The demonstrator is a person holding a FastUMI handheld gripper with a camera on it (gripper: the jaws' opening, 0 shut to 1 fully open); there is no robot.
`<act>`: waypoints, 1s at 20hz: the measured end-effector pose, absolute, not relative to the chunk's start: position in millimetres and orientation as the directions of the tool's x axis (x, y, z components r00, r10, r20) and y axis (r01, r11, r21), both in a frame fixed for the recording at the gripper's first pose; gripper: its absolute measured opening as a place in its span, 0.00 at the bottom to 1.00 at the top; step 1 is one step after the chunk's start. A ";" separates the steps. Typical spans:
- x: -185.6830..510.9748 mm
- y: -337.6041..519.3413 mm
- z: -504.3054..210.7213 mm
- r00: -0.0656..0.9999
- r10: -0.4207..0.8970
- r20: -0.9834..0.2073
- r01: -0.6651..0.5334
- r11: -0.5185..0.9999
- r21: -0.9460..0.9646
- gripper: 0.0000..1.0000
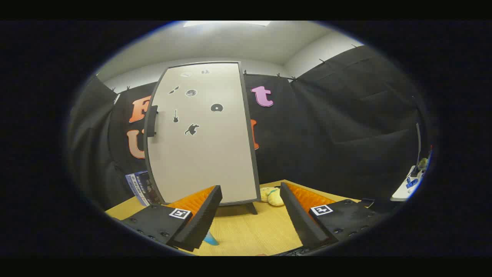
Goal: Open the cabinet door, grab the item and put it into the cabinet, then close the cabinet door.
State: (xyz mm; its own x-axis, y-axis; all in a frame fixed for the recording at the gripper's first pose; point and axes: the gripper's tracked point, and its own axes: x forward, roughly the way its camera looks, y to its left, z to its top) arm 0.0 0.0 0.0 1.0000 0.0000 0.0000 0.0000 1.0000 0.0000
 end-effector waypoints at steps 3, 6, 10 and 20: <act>-1.8 -0.9 -4.0 1.000 0.002 -0.011 -0.002 1.000 0.004 0.97; -2.6 2.0 -8.0 1.000 0.013 -0.027 -0.013 1.000 0.016 0.98; -1.8 9.9 -12.3 0.999 0.030 -0.042 -0.029 1.000 0.012 0.98; 1.8 37.9 -6.8 0.996 0.070 -0.053 -0.070 0.998 -0.006 0.98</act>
